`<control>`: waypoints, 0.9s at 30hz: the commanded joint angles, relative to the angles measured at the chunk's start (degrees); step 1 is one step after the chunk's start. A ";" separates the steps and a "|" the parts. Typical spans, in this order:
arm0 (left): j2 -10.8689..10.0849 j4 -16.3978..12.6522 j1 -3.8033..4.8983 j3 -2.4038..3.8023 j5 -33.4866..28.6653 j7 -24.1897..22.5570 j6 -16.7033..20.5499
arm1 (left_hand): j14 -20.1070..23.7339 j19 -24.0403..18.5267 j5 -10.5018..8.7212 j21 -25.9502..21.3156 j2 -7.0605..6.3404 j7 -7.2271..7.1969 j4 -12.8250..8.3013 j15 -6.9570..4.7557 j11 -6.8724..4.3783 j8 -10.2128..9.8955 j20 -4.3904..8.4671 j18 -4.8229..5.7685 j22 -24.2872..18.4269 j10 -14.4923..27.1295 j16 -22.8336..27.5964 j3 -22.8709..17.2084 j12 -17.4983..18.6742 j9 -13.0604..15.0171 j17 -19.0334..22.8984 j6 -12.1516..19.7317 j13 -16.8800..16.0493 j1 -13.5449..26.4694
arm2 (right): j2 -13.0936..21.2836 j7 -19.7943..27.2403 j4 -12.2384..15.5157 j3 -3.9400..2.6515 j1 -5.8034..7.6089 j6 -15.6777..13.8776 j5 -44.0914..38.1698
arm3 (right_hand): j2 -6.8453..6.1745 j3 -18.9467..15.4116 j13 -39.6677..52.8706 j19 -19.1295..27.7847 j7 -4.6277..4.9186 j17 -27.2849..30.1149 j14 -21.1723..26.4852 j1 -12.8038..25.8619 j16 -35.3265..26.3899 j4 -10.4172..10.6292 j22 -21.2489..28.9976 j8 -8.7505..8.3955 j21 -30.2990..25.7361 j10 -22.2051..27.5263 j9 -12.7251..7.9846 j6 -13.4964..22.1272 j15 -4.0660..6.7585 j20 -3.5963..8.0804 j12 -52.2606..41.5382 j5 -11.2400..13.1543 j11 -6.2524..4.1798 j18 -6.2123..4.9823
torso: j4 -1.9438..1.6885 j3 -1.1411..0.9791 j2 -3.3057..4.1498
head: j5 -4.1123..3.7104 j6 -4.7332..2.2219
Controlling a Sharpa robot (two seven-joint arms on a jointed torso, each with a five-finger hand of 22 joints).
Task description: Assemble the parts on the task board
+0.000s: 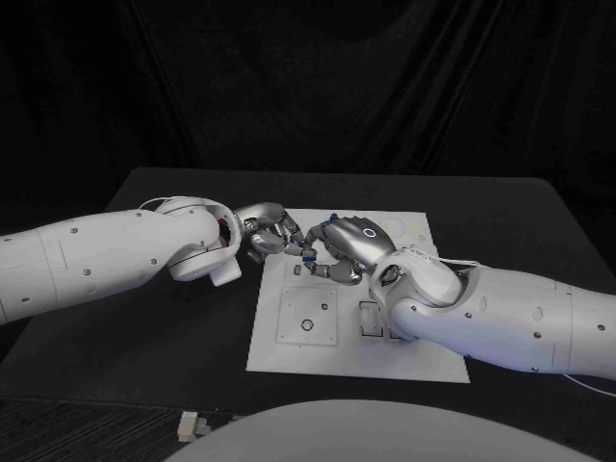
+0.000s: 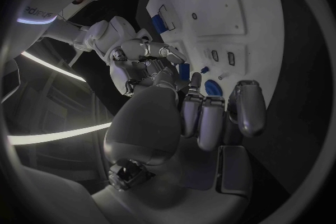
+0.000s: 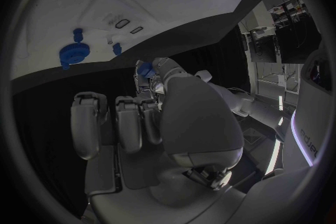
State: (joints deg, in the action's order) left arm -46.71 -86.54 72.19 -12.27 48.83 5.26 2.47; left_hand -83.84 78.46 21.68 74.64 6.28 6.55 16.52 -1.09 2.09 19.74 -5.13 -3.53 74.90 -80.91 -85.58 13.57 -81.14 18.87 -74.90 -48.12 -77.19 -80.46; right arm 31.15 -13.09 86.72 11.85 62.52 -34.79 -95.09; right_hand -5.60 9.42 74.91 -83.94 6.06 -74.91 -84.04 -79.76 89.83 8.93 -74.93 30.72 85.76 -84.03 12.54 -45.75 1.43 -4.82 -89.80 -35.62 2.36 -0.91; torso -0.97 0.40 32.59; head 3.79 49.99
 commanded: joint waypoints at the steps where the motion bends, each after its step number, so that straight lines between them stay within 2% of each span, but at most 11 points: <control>1: 0.45 -0.03 -0.19 0.03 -1.27 0.57 -1.90 | -2.25 0.18 0.27 -0.17 0.43 -0.15 -0.07 -0.31 -0.35 -0.36 0.06 -0.59 6.14 -0.08 -0.05 0.32 0.42 -0.08 -8.09 -0.45 -0.51 -0.81 | -0.05 0.07 0.03 -0.06 0.07 -1.08 -1.56 | -0.20 0.31 15.09 -3.58 0.13 -15.09 -5.96 0.31 0.17 -0.07 -13.40 0.02 -0.17 -5.97 0.01 -0.41 0.49 0.39 -0.20 0.13 -0.55 -0.37 | 0.02 -0.01 0.00 | -0.09 0.01; 5: 0.74 0.11 -0.26 0.03 -1.28 1.13 -2.26 | -2.30 0.31 0.51 -0.06 0.53 -0.29 -0.06 -0.38 -0.44 -0.27 0.11 -0.56 6.27 -0.17 -0.09 0.31 0.35 -0.19 -8.14 -0.97 -0.59 -1.05 | -0.10 0.03 0.05 -0.06 0.06 -1.05 -1.74 | -0.20 0.31 15.09 -3.58 0.13 -15.09 -5.96 0.31 0.17 -0.07 -13.40 0.02 -0.17 -5.97 0.01 -0.41 0.49 0.39 -0.20 0.13 -0.55 -0.37 | 0.04 0.00 0.00 | -0.08 0.01; 10: 0.94 0.18 -0.33 0.03 -1.29 1.43 -2.11 | -2.42 0.56 2.18 0.04 0.60 -0.99 -0.13 -0.84 -1.03 0.53 0.50 -0.53 6.54 -0.47 -0.18 0.23 0.10 -0.31 -8.24 -3.13 -0.83 -2.27 | -0.16 -0.07 0.05 -0.06 0.05 -0.84 -1.83 | -0.20 0.31 15.09 -3.58 0.13 -15.09 -5.96 0.31 0.17 -0.07 -13.40 0.02 -0.17 -5.97 0.01 -0.41 0.49 0.39 -0.20 0.13 -0.55 -0.37 | 0.05 0.00 -0.02 | -0.12 0.01; 11: 0.96 0.19 -0.34 0.03 -1.29 1.51 -2.07 | -2.47 0.64 2.98 0.04 0.52 -1.47 -0.15 -1.13 -1.41 1.38 0.75 -0.53 6.63 -0.59 -0.21 0.22 0.02 -0.08 -8.28 -4.45 -0.92 -2.78 | -0.18 -0.10 0.04 -0.06 0.05 -0.79 -1.84 | -0.20 0.31 15.09 -3.58 0.13 -15.09 -5.96 0.31 0.17 -0.07 -13.40 0.02 -0.17 -5.97 0.01 -0.41 0.49 0.39 -0.20 0.13 -0.55 -0.37 | 0.06 -0.01 -0.01 | -0.18 0.01; 14: 1.00 0.24 -0.37 0.03 -1.29 1.72 -2.11 | -2.55 0.77 4.33 0.02 0.36 -2.23 -0.16 -1.68 -2.06 2.94 1.26 -0.51 6.81 -0.70 -0.27 0.21 -0.02 0.55 -8.36 -5.84 -0.96 -3.58 | -0.20 -0.13 0.00 -0.06 0.05 -0.71 -1.86 | -0.21 0.37 15.09 -3.59 0.12 -15.09 -5.96 0.30 0.17 -0.10 -13.41 -0.03 -0.16 -5.97 0.00 -0.43 0.50 0.41 -0.20 0.24 -0.57 -0.36 | 0.05 -0.01 0.00 | -0.04 0.01; 19: 1.16 0.39 -0.44 0.03 -1.29 2.05 -2.49 | -2.56 0.83 5.36 -0.01 0.30 -2.51 -0.19 -1.93 -2.32 3.70 1.52 -0.49 6.91 -0.70 -0.26 0.15 0.03 1.00 -8.34 -5.95 -0.91 -4.06 | -0.28 -0.14 -0.04 -0.06 0.05 -0.69 -1.87 | -0.21 0.37 15.09 -3.59 0.12 -15.09 -5.96 0.30 0.17 -0.10 -13.41 -0.03 -0.16 -5.97 0.00 -0.43 0.50 0.41 -0.20 0.24 -0.57 -0.36 | 0.02 0.00 -0.01 | 0.03 0.01; 25: 1.20 0.42 -0.62 0.03 -1.29 1.96 -2.33 | -2.66 0.99 9.20 -0.08 0.06 -3.02 -0.32 -2.35 -2.79 5.45 2.00 -0.46 7.16 -0.92 -0.32 -0.49 -0.08 2.12 -8.44 -5.96 -1.09 -5.85 | -0.50 -0.24 -0.14 -0.06 0.04 -0.46 -1.88 | -0.20 0.41 15.09 -3.58 0.11 -15.09 -5.96 0.28 0.17 -0.13 -13.41 -0.06 -0.16 -5.97 0.00 -0.44 0.51 0.42 -0.20 0.30 -0.57 -0.36 | 0.02 0.00 0.00 | -0.04 0.01; 27: 1.18 0.41 -0.66 0.03 -1.29 1.84 -2.17 | -2.69 1.09 9.67 -0.03 -0.07 -3.28 -0.28 -2.50 -2.97 6.27 2.13 -0.44 7.28 -1.05 -0.35 -0.66 -0.17 2.68 -8.48 -6.23 -1.19 -6.23 | -0.54 -0.31 -0.19 -0.06 0.04 -0.31 -1.88 | -0.19 0.46 15.09 -3.55 0.10 -15.09 -5.96 0.24 0.17 -0.16 -13.39 -0.07 -0.22 -5.97 0.00 -0.46 0.52 0.43 -0.20 0.34 -0.58 -0.38 | 0.03 0.00 -0.01 | 0.01 0.01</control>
State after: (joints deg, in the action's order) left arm -45.74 -85.82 71.73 -12.23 48.15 7.84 1.14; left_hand -83.35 79.49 31.14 74.64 4.04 3.56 16.19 -2.48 0.97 25.68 -3.42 -3.53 74.90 -80.44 -85.58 13.24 -81.11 21.35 -74.90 -54.21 -79.04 -83.91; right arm 30.73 -13.04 86.54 11.92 62.51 -34.72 -96.33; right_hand -5.92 9.57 74.95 -83.94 6.08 -74.91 -84.04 -79.60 89.83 8.75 -74.91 30.66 85.76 -83.83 12.54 -45.73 1.43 -4.82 -89.80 -35.39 2.15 -0.91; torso -0.93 0.40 32.58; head 3.76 49.99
